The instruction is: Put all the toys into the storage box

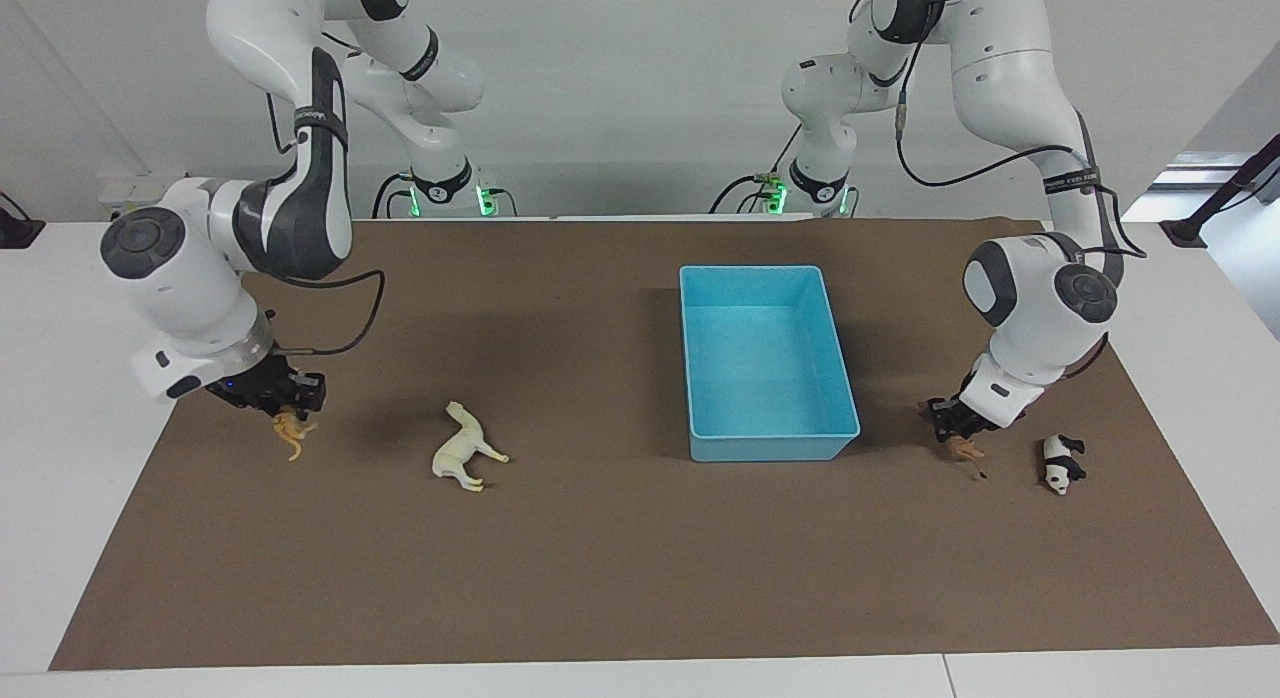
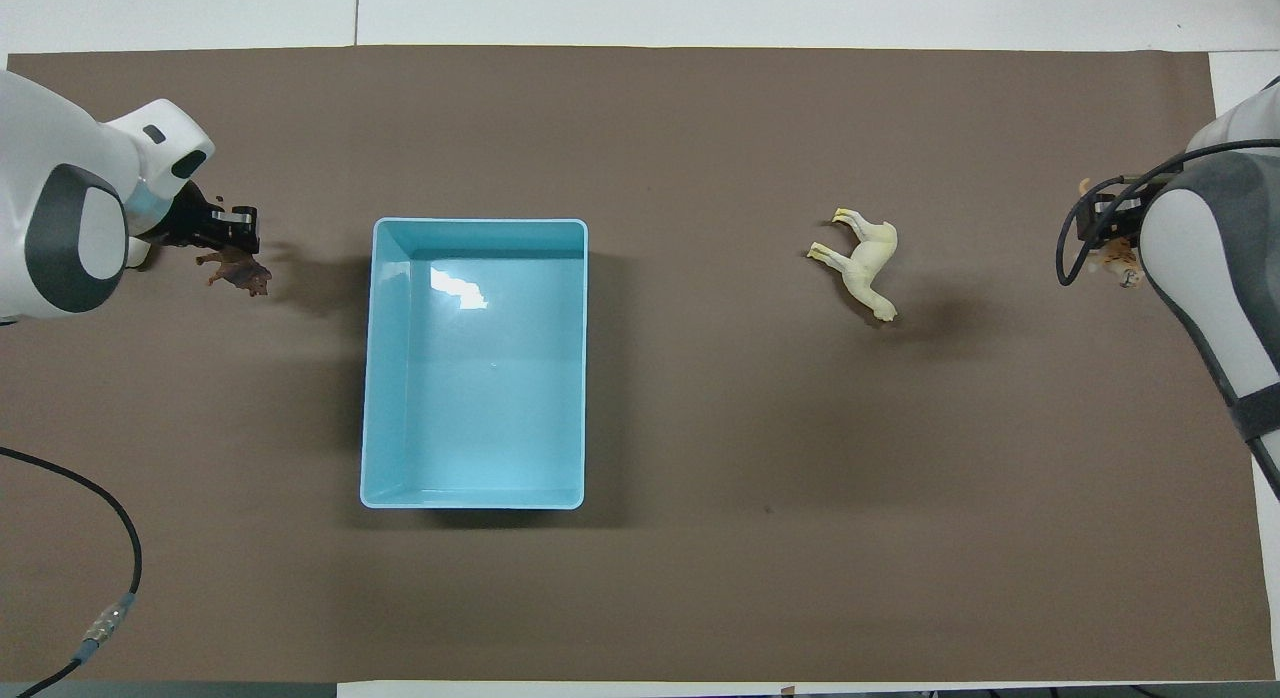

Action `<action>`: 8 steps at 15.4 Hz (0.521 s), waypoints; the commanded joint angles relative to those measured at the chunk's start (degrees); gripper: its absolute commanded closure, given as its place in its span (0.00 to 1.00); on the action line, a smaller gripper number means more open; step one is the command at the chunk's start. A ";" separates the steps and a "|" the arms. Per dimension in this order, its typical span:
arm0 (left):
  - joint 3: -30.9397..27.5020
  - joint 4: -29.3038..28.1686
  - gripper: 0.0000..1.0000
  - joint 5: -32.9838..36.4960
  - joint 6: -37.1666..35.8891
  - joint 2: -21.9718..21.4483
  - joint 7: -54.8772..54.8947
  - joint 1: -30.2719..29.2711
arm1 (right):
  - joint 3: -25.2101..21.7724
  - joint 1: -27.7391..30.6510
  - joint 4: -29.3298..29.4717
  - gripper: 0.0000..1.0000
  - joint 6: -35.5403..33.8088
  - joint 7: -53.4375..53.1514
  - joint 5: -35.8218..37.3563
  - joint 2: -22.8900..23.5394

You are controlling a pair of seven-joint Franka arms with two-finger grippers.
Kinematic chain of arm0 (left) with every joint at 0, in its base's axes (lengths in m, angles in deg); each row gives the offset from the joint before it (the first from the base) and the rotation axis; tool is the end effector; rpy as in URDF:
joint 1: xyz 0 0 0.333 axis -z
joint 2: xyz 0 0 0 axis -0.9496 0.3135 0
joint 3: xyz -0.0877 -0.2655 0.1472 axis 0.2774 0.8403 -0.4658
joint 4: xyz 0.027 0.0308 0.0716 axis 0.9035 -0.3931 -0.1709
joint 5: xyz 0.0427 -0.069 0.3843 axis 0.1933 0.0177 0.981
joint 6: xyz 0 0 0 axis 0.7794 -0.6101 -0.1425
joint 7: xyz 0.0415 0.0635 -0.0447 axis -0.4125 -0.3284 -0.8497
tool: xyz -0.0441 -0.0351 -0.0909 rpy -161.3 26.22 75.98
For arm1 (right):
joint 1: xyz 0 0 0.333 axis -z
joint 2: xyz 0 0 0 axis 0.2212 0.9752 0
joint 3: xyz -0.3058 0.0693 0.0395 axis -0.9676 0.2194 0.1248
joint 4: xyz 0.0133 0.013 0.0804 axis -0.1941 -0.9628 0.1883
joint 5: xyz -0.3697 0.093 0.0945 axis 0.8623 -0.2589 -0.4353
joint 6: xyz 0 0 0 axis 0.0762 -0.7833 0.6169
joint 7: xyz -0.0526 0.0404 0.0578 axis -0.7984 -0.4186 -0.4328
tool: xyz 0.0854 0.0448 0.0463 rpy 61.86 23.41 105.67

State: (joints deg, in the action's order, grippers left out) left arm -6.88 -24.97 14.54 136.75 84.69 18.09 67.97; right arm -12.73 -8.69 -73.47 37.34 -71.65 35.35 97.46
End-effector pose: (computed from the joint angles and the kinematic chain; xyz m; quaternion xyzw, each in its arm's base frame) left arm 0.6666 0.0000 0.4010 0.9998 -0.0081 -0.0083 0.0135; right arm 0.6299 -0.0692 0.4731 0.9985 -0.0296 -0.0270 0.0373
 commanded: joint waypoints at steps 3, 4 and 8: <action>0.40 2.28 1.00 -0.70 -5.88 -5.14 -23.67 10.40 | 0.48 -0.49 5.11 1.00 -5.67 0.34 1.20 0.22; 0.40 2.28 1.00 -0.61 -6.15 -5.14 -30.09 13.04 | 0.48 -0.66 5.20 1.00 -5.85 0.26 1.20 0.22; 0.58 -3.94 1.00 -0.61 -5.62 -8.21 -42.61 19.92 | 0.48 -0.66 5.20 1.00 -6.02 0.26 1.20 0.22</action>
State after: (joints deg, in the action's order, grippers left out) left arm -5.25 -23.96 13.82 130.79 79.30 -20.08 86.23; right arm -12.57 -9.53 -69.13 32.32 -71.64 35.35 97.36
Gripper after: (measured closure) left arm 0.700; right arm 0.656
